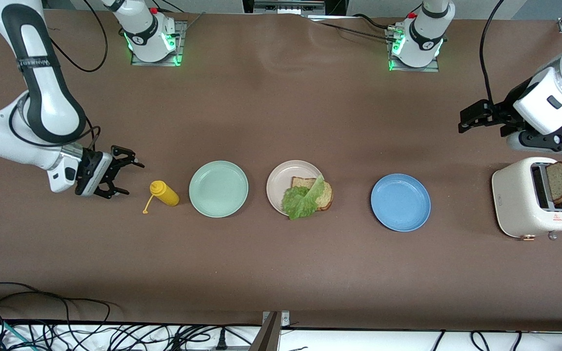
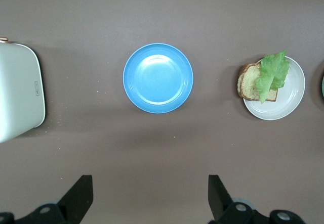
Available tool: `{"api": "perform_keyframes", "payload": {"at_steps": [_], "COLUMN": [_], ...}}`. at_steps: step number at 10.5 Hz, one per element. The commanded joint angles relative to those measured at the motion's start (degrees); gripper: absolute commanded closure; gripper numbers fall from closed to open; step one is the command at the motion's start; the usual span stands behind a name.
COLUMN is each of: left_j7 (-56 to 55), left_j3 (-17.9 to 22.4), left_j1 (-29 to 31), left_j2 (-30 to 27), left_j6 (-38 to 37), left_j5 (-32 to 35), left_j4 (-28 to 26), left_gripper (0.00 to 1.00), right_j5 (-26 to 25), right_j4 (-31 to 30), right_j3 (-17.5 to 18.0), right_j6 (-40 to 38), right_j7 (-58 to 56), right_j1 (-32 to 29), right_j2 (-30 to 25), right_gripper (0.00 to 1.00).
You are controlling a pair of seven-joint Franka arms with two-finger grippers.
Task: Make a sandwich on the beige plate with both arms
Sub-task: 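Grasp the yellow squeeze bottle with the right gripper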
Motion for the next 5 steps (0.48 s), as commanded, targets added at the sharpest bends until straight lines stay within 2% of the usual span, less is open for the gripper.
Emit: {"api": "perform_keyframes", "payload": {"at_steps": [1,5], "left_j7": [0.1,0.2], "left_j3": [-0.1,-0.2], "left_j1": [-1.0,-1.1], "left_j2": [-0.4,-0.4], "left_j6": [0.1,-0.1], "left_j5": [-0.4,-0.4], "left_j4": [-0.5,-0.8], "left_gripper": [0.00,0.00], "right_j5": [5.0,9.4], "right_j4": [0.2,0.6], "right_j3": [0.2,0.3], "right_j6": [1.7,4.6], "right_j7": [-6.9,-13.3], "right_j1": [-0.2,1.1], "right_j2": [2.5,6.0], "right_gripper": [0.00,0.00]}}
